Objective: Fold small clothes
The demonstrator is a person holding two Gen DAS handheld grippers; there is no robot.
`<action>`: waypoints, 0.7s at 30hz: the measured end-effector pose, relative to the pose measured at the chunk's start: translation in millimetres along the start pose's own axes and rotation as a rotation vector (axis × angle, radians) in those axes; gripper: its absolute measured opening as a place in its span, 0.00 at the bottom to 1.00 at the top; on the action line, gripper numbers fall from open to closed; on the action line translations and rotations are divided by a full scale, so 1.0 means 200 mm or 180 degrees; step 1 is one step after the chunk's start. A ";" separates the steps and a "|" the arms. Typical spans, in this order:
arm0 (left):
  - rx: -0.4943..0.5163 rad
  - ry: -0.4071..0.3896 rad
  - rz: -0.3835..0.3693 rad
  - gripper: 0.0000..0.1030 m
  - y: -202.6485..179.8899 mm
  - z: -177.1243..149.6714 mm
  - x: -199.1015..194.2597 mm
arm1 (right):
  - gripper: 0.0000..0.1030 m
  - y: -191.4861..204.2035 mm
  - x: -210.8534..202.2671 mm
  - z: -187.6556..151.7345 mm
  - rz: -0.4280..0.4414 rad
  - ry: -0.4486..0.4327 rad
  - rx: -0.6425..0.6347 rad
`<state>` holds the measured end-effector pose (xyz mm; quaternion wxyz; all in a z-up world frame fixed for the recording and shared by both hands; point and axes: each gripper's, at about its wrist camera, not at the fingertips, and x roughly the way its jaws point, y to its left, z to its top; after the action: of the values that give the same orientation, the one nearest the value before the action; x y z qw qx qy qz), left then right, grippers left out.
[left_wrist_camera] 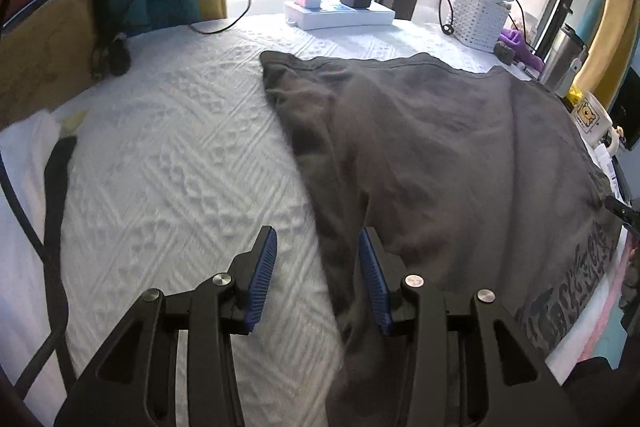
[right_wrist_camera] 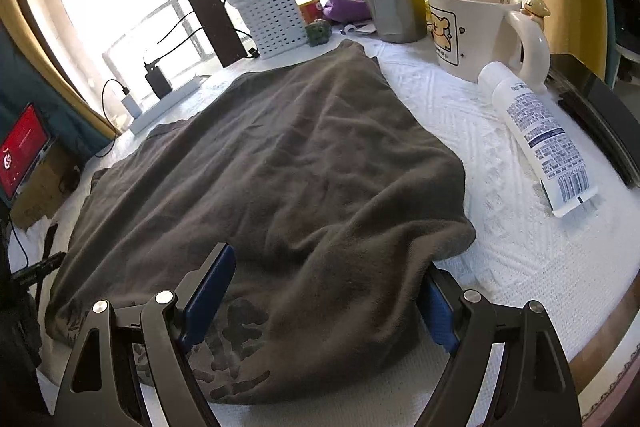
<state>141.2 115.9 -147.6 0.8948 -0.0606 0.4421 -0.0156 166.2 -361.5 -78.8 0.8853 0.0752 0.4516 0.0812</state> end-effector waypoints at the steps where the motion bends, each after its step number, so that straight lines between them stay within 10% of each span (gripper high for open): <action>1: 0.0006 0.0007 -0.0017 0.41 0.00 0.01 0.01 | 0.83 0.00 0.00 0.00 -0.0007 -0.0021 0.0017; 12: 0.0040 0.0063 -0.0022 0.41 0.00 0.02 0.02 | 0.82 0.09 0.06 0.00 -0.0108 -0.0073 -0.0259; 17: 0.0009 0.0075 -0.0043 0.41 0.00 0.00 0.00 | 0.34 0.10 0.09 0.01 -0.0154 -0.0149 -0.0323; 21: 0.0021 0.0070 -0.0027 0.41 -0.01 0.00 -0.03 | 0.27 0.06 0.10 0.03 0.0077 -0.0075 -0.0215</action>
<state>137.4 113.9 -143.2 0.8900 -0.0594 0.4516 -0.0215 181.6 -346.8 -87.9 0.8916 0.0517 0.4372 0.1062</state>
